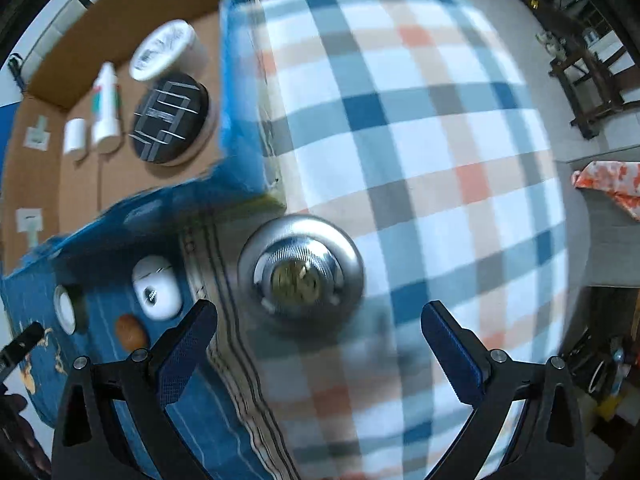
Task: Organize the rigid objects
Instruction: 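Grasp the silver tin lid with left tool while right tool grasps silver can, then lift the tin lid and silver can toward the box with both tools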
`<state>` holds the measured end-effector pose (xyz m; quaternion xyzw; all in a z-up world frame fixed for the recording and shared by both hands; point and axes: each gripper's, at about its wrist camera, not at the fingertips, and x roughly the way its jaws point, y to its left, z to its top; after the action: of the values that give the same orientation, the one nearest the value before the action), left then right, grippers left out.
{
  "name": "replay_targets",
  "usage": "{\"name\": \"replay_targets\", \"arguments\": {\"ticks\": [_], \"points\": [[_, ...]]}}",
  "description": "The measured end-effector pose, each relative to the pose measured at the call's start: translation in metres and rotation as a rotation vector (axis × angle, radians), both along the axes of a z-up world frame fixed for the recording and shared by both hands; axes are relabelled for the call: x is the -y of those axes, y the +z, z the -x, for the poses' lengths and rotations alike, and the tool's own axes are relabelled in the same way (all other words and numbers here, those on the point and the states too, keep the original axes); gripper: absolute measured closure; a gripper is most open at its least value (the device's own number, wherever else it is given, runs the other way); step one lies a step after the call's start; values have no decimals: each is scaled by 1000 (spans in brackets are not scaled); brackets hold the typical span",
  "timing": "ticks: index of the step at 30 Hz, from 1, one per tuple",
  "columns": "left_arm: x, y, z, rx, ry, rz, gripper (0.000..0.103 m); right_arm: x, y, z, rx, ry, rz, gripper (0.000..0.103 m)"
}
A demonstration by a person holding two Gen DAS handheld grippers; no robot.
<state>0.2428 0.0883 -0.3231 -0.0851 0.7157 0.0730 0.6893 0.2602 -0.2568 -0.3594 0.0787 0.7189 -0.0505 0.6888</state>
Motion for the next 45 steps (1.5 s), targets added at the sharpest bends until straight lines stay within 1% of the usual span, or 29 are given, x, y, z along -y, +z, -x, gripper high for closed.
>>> {"name": "replay_targets", "arguments": {"ticks": [1, 3, 4, 7, 8, 9, 10, 11, 12, 15, 18, 22, 26, 27, 30, 33, 37, 38, 40, 42, 45], "points": [[1, -9, -4, -18, -2, -4, 10, -1, -5, -3, -8, -1, 0, 0], [3, -25, -9, -50, -8, 1, 10, -3, -18, -9, -30, 0, -1, 3], [3, -33, -11, -66, -6, -1, 10, -4, -21, -11, -37, 2, 2, 7], [2, -51, -15, -96, -2, 2, 10, -6, -32, -16, -66, 16, 22, 27], [1, -55, -15, -93, 2, 5, 10, -7, -35, -17, -70, 21, 36, 29], [1, -55, -16, -75, 6, 3, 10, -7, -37, -17, -72, 26, 39, 29], [1, -55, -16, -64, 10, 0, 16, -6, -38, -16, -70, 27, 35, 29], [1, -55, -15, -61, 13, 5, 37, -5, -38, -15, -66, 28, 33, 29], [1, -55, -15, -63, 15, 1, 41, -4, -38, -13, -66, 32, 32, 29], [6, -55, -5, -65, 13, 15, 41, -4, -40, -1, -88, 49, 27, 29], [19, -52, 16, -72, -13, 18, 41, -5, -41, 23, -118, 68, 5, 29], [45, -50, 54, -95, -43, 69, 41, -9, -41, 54, -152, 83, -22, 29], [69, -57, 74, -118, -83, 92, 41, -15, -49, 78, -177, 100, -26, 29], [73, -61, 77, -131, -90, 93, 40, -16, -49, 82, -170, 105, -16, 29], [83, -64, 79, -125, -120, 61, 40, -15, -50, 83, -167, 93, -15, 29], [104, -67, 80, -125, -143, 39, 40, -26, -57, 88, -211, 89, -8, 28], [114, -65, 82, -112, -145, 26, 41, -31, -55, 93, -178, 113, 42, 29], [104, -63, 85, -110, -144, 27, 41, -38, -55, 99, -174, 113, 46, 30], [105, -59, 91, -104, -140, 24, 41, -47, -52, 103, -175, 120, 52, 30], [93, -52, 92, -90, -144, 25, 41, -52, -48, 109, -177, 146, 61, 30], [99, -32, 100, -64, -158, 24, 41, -69, -39, 117, -168, 179, 62, 30]]}}
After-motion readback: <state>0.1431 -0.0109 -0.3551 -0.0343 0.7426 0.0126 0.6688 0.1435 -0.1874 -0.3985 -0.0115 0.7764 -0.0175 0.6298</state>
